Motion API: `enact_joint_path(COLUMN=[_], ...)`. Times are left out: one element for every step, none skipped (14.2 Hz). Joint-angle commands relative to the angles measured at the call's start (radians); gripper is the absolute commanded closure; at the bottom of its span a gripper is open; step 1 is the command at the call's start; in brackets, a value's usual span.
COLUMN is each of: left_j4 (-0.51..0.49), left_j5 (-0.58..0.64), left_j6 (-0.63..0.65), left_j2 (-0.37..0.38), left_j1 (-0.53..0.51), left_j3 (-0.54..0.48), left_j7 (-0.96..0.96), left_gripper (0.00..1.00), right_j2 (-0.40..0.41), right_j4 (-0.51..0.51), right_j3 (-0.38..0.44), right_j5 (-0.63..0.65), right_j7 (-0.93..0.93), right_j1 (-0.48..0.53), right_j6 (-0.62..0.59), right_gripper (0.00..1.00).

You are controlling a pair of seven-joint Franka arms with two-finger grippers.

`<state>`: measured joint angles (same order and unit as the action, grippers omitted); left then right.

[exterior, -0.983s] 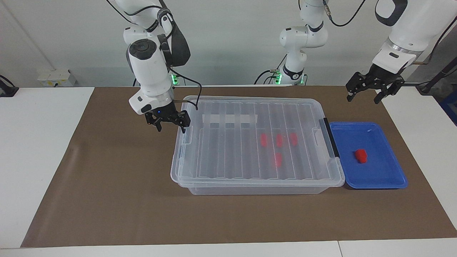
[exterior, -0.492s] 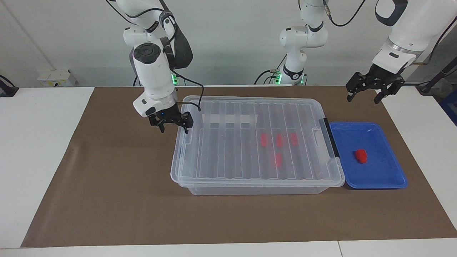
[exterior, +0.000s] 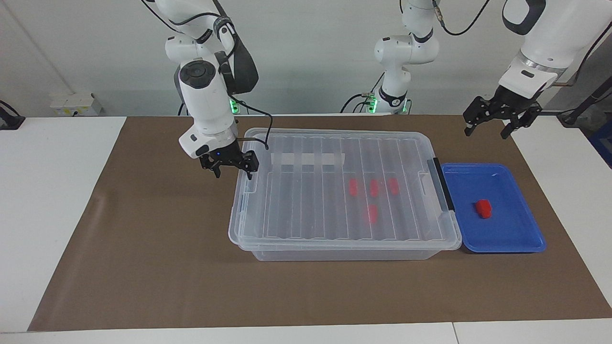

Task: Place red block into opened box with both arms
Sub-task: 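Reach the right gripper to the clear lid's nearest edge and grip it, then slide the clear lid toward the right arm with the right gripper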

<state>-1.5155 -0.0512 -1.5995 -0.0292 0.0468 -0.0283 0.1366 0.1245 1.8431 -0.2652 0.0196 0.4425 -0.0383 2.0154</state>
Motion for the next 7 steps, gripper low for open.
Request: enact_joint_path(left_j4=[-0.017, -0.017, -0.017, -0.017, -0.017, -0.017, -0.017], left_j5=[-0.001, -0.001, -0.001, -0.001, -0.001, -0.001, -0.001], left_j6=[-0.010, -0.010, -0.010, -0.010, -0.010, -0.010, -0.010], left_j2=[0.009, 0.009, 0.009, 0.009, 0.009, 0.009, 0.009], left_j1=[-0.007, -0.007, -0.007, -0.007, -0.007, -0.007, -0.007], left_j3=[0.004, 0.004, 0.004, 0.004, 0.004, 0.004, 0.004], left_j7=[-0.005, -0.005, -0.005, -0.005, -0.005, -0.005, -0.005], left_gripper=[0.00, 0.00, 0.00, 0.00, 0.00, 0.00, 0.00], right_j2=[-0.006, -0.008, -0.008, -0.009, -0.011, -0.011, -0.012], right_j4=[0.016, 0.018, 0.019, 0.027, 0.028, 0.030, 0.030], right_j3=[-0.003, 0.001, 0.004, 0.011, 0.018, 0.030, 0.043], right_j5=[-0.009, -0.009, -0.009, -0.009, -0.009, -0.009, -0.009], right_j7=[-0.050, -0.068, -0.082, -0.094, -0.106, -0.128, -0.155], right_j1=[0.015, 0.017, 0.020, 0.021, 0.021, 0.023, 0.023], right_j6=[0.011, 0.008, 0.008, 0.008, 0.009, 0.008, 0.008], right_gripper=[0.00, 0.00, 0.00, 0.00, 0.00, 0.00, 0.00])
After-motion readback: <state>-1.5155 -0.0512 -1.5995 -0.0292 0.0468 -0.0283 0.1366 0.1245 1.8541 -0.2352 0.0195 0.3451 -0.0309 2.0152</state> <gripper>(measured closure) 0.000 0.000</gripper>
